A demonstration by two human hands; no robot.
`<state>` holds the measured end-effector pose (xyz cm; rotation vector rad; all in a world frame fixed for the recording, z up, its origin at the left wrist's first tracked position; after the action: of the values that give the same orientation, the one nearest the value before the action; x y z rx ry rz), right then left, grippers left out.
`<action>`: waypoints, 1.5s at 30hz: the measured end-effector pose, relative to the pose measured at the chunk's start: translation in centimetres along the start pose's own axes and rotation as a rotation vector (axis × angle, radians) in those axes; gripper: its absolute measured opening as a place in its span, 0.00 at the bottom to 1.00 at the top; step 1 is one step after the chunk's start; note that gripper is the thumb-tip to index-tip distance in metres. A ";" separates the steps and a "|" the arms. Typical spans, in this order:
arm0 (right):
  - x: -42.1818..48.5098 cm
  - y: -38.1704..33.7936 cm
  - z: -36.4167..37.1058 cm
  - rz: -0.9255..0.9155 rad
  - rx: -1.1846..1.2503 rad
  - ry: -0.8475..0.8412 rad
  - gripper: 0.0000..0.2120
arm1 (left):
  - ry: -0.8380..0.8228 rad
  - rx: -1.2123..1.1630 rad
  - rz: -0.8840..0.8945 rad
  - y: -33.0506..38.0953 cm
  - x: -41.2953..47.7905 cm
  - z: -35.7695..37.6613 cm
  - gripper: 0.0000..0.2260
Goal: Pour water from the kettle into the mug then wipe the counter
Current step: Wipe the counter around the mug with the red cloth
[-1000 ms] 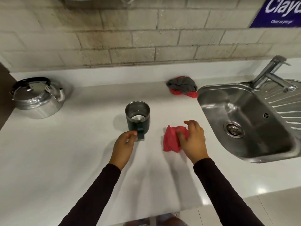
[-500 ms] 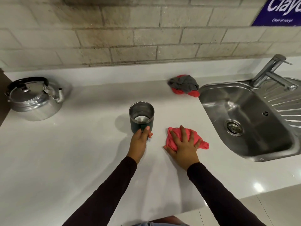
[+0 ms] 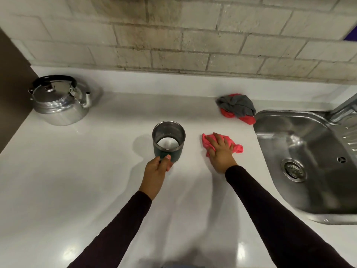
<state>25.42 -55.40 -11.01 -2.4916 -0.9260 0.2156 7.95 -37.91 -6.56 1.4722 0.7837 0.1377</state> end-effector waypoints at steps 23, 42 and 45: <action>-2.3 -7.5 5.0 -0.221 -0.262 -0.168 0.26 | 0.110 -0.022 0.088 1.7 0.1 -7.7 0.18; 7.1 -13.8 7.3 -0.421 -0.044 -0.215 0.25 | 0.084 -0.006 0.117 2.7 -0.1 -11.4 0.16; 2.2 -14.6 8.1 -0.582 -0.180 -0.109 0.25 | 0.084 -0.028 0.120 2.9 0.0 -11.7 0.17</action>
<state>16.25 -41.29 -11.05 -2.2574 -1.7284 0.0755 2.70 -27.79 -2.81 1.4943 0.7584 0.3017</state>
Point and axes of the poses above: each hand's wrist, its own x-axis towards the middle knuckle, its own z-axis out of the palm, y = z × x, the point moved 4 cm from there along x, towards the middle knuckle, and after that the axes turned 12 degrees about -z, right-handed, at the moved point
